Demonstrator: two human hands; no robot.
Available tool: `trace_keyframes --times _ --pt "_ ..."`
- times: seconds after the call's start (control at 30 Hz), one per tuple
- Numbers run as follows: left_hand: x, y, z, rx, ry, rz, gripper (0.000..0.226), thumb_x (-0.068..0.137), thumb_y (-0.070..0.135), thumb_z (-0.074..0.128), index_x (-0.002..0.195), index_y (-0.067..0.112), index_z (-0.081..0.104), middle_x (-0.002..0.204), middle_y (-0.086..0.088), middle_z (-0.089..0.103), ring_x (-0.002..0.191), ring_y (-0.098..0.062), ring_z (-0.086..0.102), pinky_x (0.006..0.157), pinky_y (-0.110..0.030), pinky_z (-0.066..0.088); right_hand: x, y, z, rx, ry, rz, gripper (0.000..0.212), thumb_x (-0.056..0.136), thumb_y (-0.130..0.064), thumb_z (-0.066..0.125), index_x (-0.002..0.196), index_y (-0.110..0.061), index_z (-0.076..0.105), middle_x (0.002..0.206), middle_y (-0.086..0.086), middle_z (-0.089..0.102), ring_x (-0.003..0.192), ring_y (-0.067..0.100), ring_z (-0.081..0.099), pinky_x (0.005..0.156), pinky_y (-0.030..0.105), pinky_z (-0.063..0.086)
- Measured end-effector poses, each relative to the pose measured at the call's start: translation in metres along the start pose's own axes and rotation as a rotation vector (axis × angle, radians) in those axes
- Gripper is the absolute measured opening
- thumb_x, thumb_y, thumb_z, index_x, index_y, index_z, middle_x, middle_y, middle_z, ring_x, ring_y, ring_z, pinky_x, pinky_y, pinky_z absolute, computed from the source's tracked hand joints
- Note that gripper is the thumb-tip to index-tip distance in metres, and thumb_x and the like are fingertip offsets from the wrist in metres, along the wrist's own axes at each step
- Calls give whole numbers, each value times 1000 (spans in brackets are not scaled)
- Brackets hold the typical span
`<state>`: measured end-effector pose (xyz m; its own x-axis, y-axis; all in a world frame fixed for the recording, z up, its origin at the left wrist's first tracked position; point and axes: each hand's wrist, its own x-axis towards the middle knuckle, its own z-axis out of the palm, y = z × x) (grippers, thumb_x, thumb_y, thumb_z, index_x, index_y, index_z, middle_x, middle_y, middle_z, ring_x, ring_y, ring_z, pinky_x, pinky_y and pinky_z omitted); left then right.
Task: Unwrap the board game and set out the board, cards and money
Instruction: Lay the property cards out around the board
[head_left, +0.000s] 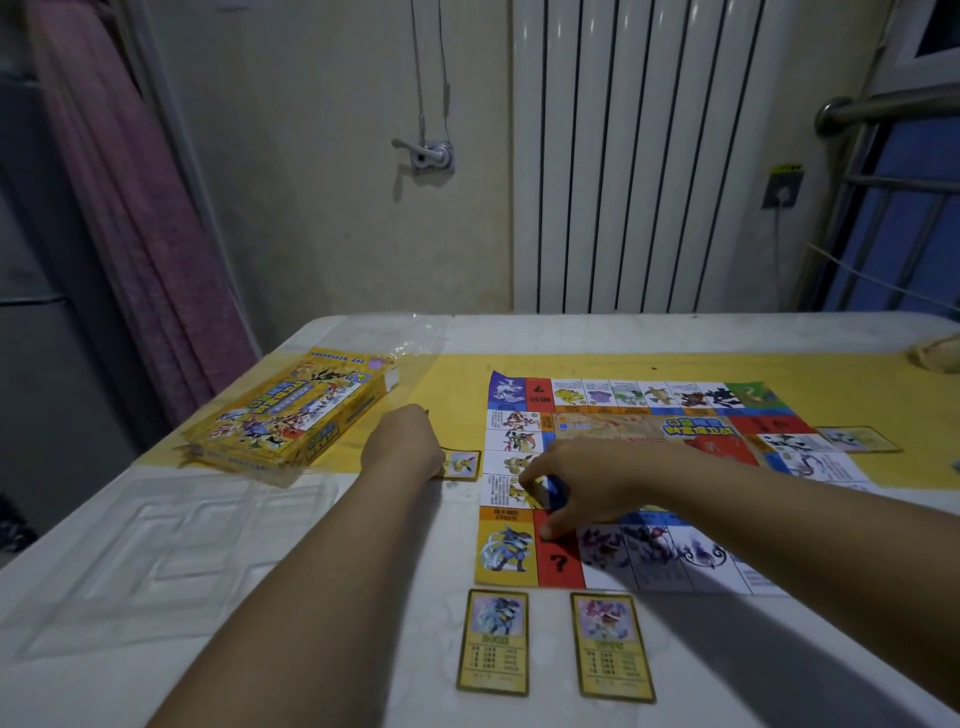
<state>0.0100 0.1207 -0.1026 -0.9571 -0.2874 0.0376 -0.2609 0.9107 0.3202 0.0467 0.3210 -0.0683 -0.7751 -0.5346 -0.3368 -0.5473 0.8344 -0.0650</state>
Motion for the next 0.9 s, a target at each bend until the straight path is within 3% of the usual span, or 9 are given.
trace_keyframes --times 0.2,0.4,0.5,0.6,0.67,0.73,0.83,0.9 --pt "2 -2 -3 9 2 -12 20 81 11 65 100 10 63 105 -8 64 87 -24 56 63 -27 41 -1 1 1 -3 -6 0 70 86 -50 60 147 -30 30 149 3 32 133 27 36 107 42 33" --pt "3 0 -5 37 0 -8 13 81 11 65 84 10 53 95 -10 59 78 -24 50 58 -29 39 -1 0 1 -7 -5 2 71 86 -50 60 147 -30 30 148 4 32 133 27 36 107 43 34" --pt "1 0 -5 47 -2 -16 16 81 12 65 87 10 50 88 -6 51 79 -23 49 59 -29 39 -2 0 1 4 -4 5 71 86 -50 61 147 -30 30 148 4 33 133 27 36 108 44 34" --pt "0 -2 -5 13 53 5 15 81 13 65 91 10 54 92 -7 57 81 -24 52 59 -30 39 -2 1 1 9 -6 3 71 86 -50 61 147 -30 30 149 4 32 134 28 35 108 44 32" --pt "-1 -3 -11 -159 146 35 12 83 13 61 90 8 54 89 -9 60 83 -27 56 61 -29 40 -1 2 0 15 -4 -2 70 86 -50 61 146 -29 31 148 4 33 133 27 36 108 44 33" --pt "-7 2 -24 -481 153 20 8 86 13 54 90 6 55 83 -10 60 80 -29 59 62 -31 44 -2 4 -1 50 7 -9 69 87 -50 59 146 -29 31 147 4 36 132 26 38 108 42 34" --pt "-32 14 -48 -1209 -171 -138 18 93 3 38 100 6 55 90 -11 64 77 -20 61 64 -32 50 -10 7 -7 122 68 -5 71 89 -50 56 149 -30 24 148 3 39 132 24 40 107 40 32" --pt "-55 16 -60 -1479 -406 -102 29 92 -7 33 105 6 55 94 -14 69 79 -20 65 65 -31 55 -23 9 -16 226 149 4 70 90 -49 55 149 -30 23 151 -1 34 136 21 36 109 38 29"
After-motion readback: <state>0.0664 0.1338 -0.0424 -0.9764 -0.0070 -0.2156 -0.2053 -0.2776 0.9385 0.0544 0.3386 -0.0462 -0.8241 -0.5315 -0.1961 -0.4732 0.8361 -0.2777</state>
